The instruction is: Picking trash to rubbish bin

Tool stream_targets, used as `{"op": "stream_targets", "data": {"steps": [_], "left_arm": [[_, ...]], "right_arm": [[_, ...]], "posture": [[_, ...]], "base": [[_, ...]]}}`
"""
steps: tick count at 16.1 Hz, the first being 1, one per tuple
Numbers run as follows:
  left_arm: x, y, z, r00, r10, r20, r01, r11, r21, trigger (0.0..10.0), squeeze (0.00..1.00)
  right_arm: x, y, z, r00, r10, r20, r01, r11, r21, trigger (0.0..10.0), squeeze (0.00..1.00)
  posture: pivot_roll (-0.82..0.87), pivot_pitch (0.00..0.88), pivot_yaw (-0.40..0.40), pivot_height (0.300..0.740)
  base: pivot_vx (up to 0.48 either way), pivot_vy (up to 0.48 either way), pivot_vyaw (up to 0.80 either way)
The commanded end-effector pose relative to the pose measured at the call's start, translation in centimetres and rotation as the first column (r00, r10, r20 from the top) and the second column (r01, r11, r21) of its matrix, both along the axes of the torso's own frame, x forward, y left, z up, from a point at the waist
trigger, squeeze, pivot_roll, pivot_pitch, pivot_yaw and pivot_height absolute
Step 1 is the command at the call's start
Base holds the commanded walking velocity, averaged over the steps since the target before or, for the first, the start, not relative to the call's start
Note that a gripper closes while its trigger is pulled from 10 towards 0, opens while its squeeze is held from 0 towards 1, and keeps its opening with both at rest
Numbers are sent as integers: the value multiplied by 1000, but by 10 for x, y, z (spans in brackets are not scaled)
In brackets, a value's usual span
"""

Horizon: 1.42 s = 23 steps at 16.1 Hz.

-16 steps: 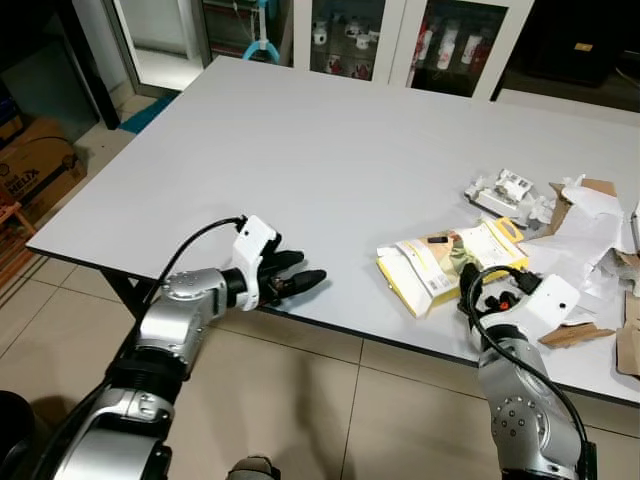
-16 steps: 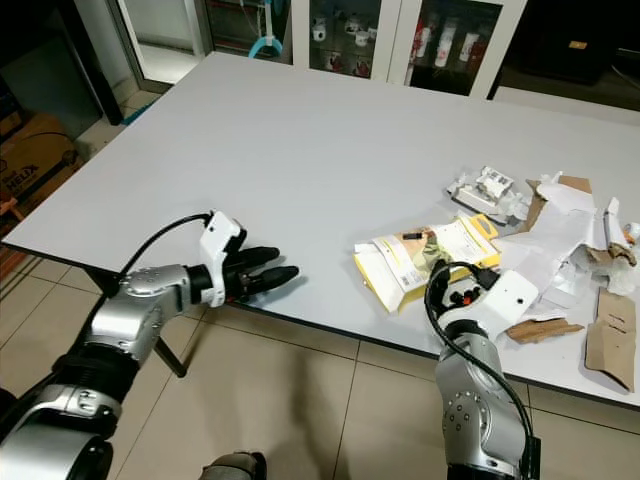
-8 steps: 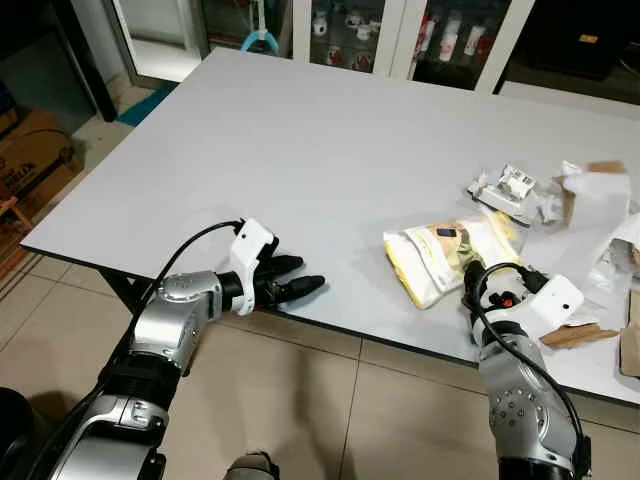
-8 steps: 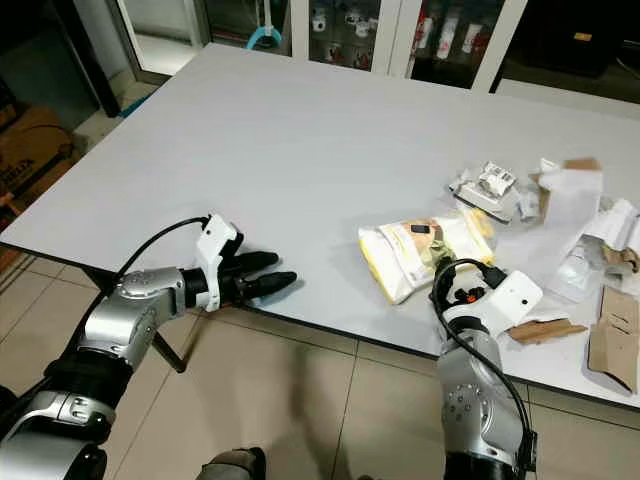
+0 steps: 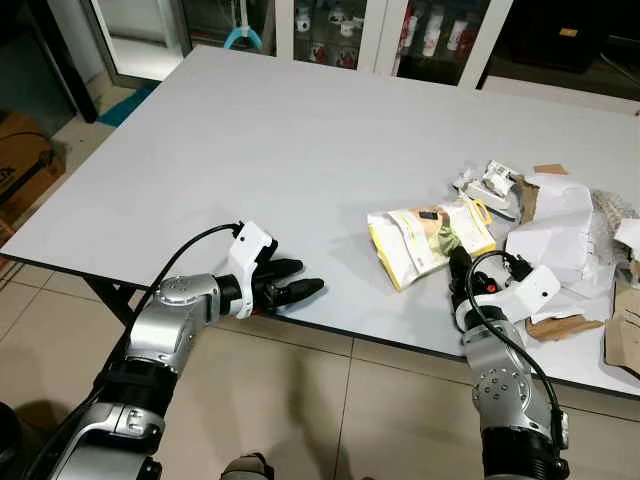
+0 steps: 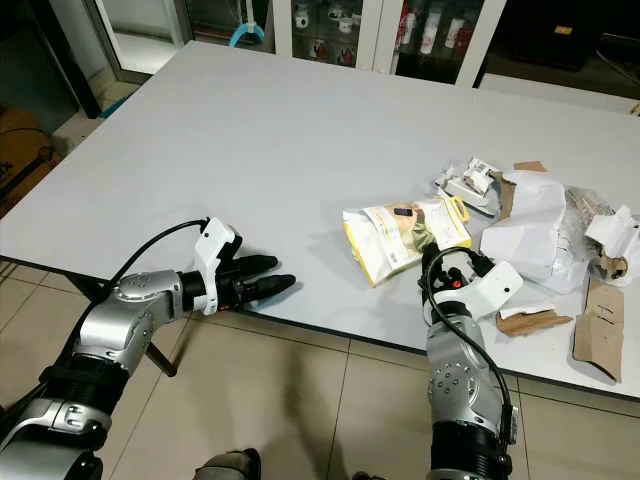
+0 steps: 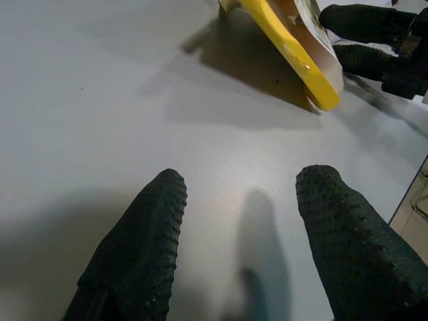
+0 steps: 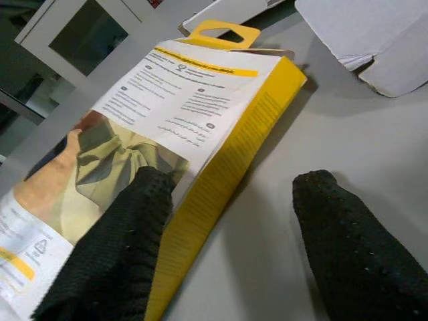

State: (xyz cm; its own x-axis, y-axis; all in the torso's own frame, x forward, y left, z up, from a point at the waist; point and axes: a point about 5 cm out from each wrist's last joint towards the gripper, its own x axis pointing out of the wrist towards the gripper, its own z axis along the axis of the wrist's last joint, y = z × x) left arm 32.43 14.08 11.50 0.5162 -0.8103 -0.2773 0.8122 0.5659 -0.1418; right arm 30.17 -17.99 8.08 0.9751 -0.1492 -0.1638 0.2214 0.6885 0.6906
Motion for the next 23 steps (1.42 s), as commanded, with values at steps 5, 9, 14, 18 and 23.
{"op": "stream_targets", "data": {"steps": [5,9,14,18,23], "left_arm": [[-2,-1,2,1000,-7,-6,7,1000,-6,10000,0],[-2,-2,2,1000,-8,-6,8,1000,-8,10000,0],[-1,-2,2,1000,-3,-8,3,1000,-12,10000,0],[0,-4,3,1000,-2,-9,2,1000,-21,10000,0],[-1,-11,2,1000,5,-14,-6,999,-50,10000,0]], "right_arm": [[-7,6,-31,995,16,-102,-9,998,70,0,0],[-5,5,-32,996,13,-91,-7,998,65,0,0],[-4,6,-28,998,10,-60,-7,999,48,0,0],[-4,6,-9,999,13,34,-10,996,-86,0,0],[-11,7,20,988,20,153,26,957,-289,0,0]], "posture": [[341,146,-32,740],[341,144,-31,740],[341,137,-30,740],[337,130,-30,740],[327,122,-38,740]], "base": [[0,0,0],[0,0,0],[0,0,0],[0,0,0],[0,0,0]]}}
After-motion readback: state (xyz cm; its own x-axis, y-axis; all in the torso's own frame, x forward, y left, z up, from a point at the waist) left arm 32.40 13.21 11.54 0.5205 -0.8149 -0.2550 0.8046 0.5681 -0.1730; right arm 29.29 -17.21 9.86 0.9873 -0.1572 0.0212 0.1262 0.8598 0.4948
